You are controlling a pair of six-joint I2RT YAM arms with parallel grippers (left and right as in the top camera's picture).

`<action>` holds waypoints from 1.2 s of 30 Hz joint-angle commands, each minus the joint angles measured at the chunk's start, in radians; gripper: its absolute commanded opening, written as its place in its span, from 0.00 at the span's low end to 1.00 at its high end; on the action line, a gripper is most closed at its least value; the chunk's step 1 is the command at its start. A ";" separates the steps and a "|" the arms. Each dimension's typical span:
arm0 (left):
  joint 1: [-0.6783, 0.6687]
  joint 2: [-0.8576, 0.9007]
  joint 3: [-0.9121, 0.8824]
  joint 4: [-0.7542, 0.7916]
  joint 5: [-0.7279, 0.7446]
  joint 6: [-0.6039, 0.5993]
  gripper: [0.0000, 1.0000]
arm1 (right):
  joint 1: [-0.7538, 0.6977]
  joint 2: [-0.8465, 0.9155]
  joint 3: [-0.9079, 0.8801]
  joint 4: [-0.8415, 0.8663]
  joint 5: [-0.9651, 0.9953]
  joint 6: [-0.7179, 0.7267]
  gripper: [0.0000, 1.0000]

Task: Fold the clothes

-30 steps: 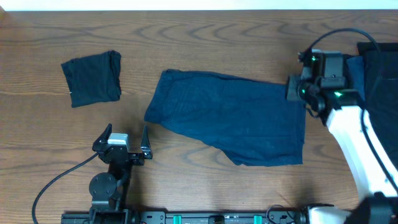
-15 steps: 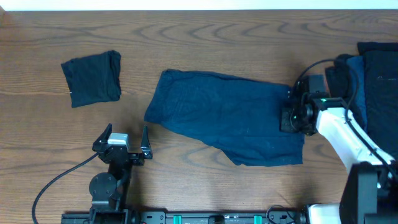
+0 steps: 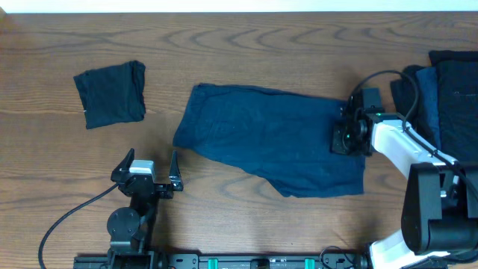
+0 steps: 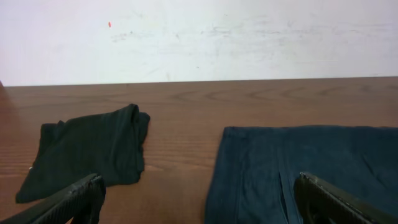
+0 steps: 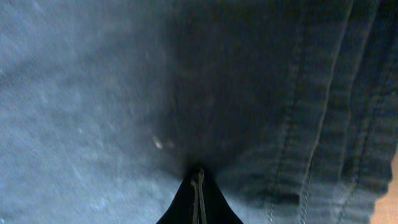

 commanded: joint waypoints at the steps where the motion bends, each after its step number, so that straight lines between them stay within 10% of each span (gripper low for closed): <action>1: -0.005 -0.006 -0.016 -0.034 0.015 0.010 0.98 | 0.005 0.094 -0.031 0.050 0.045 0.013 0.01; 21: -0.005 -0.006 -0.016 -0.034 0.015 0.010 0.98 | -0.007 0.003 0.302 -0.219 -0.050 -0.075 0.23; 36: -0.005 -0.006 -0.016 -0.034 0.015 0.010 0.98 | -0.006 -0.035 0.302 -0.319 -0.050 -0.093 0.66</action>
